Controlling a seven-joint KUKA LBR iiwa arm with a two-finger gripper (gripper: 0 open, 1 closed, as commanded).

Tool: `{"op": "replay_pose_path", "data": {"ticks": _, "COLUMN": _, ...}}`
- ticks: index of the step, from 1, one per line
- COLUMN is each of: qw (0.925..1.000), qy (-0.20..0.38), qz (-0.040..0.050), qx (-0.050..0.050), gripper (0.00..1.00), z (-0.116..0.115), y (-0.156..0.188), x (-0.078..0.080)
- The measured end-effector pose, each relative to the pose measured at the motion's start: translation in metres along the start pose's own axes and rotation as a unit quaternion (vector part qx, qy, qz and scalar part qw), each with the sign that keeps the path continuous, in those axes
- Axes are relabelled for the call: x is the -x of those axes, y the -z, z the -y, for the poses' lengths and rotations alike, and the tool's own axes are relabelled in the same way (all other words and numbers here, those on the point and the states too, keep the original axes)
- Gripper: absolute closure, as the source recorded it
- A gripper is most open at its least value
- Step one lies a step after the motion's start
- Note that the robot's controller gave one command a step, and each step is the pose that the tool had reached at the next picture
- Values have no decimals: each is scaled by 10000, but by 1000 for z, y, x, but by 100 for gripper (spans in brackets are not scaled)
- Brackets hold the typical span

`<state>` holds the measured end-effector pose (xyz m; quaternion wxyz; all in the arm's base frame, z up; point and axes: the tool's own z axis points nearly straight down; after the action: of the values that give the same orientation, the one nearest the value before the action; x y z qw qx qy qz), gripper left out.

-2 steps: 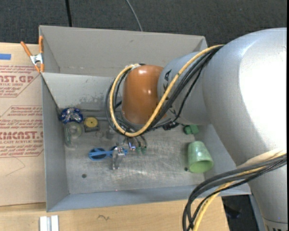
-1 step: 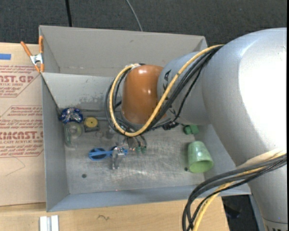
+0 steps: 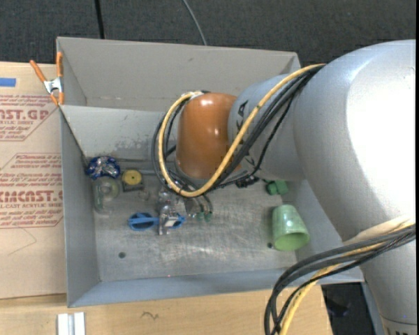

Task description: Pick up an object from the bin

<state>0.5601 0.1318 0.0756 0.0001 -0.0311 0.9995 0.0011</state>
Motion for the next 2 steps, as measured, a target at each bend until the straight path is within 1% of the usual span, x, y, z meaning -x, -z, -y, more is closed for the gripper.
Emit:
{"op": "replay_pose_path", "data": {"ticks": 1, "qw": 10000, "qy": 4, "qz": 16, "qx": -1, "gripper": 100, "z": -1, "y": 25, "x": 1}}
{"op": "replay_pose_path", "data": {"ticks": 2, "qw": 10000, "qy": 6, "qz": 12, "qx": -2, "gripper": 100, "z": -2, "y": 35, "x": 1}}
